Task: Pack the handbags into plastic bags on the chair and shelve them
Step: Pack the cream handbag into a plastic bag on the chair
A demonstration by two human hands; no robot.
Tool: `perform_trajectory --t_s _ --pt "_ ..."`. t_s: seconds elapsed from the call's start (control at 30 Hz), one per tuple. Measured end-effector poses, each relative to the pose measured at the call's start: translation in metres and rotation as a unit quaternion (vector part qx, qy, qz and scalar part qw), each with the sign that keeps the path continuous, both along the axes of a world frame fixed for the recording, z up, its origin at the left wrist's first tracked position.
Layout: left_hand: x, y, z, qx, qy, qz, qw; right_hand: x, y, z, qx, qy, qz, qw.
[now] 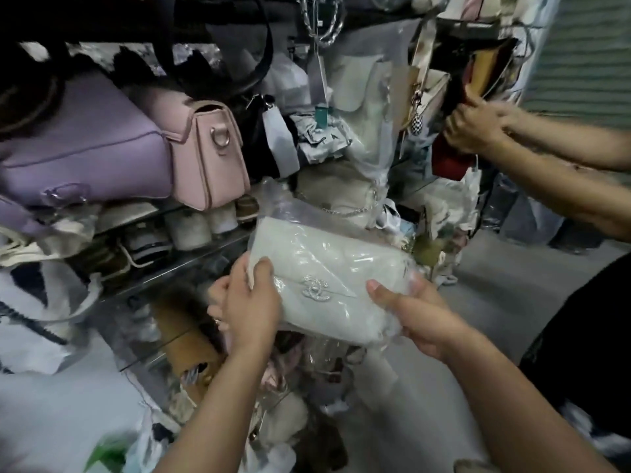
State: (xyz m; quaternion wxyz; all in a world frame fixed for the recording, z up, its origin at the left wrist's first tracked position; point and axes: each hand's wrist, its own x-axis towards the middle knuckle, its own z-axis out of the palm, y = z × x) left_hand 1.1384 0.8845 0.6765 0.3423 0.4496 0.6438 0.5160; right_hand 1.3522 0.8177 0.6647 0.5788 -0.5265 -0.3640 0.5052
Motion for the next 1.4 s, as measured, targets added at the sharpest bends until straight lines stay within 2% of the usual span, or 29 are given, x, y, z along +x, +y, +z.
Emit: perform_trajectory --t_s 0.17,0.37,0.5,0.7,0.8,0.9,1.13,1.4 --pt "0.029 0.058 0.001 -0.037 0.052 -0.063 0.996 0.025 0.053 -0.007 0.023 -0.01 -0.001 1.0" --pt "0.052 0.142 -0.011 -0.032 0.027 -0.074 0.996 0.05 0.134 -0.022 0.016 -0.015 -0.019 1.0" --pt "0.068 0.195 -0.014 -0.015 -0.022 -0.128 0.991 0.057 0.187 -0.026 0.012 -0.002 -0.052 0.999" --pt "0.098 0.25 -0.018 -0.03 0.071 -0.204 0.976 0.062 0.239 -0.026 0.01 -0.045 -0.103 0.994" --pt "0.116 0.272 -0.029 -0.022 -0.008 -0.236 0.972 0.062 0.253 -0.028 0.002 -0.074 -0.115 0.991" --pt "0.125 0.309 -0.062 -0.071 -0.07 -0.236 0.967 0.06 0.263 -0.028 0.0 -0.082 -0.114 0.99" --pt "0.128 0.312 -0.063 -0.069 -0.076 -0.265 0.959 0.064 0.278 -0.031 0.022 -0.104 -0.117 0.987" --pt "0.132 0.315 -0.063 -0.068 -0.035 -0.236 0.969 0.064 0.271 -0.031 0.029 -0.122 -0.099 0.987"
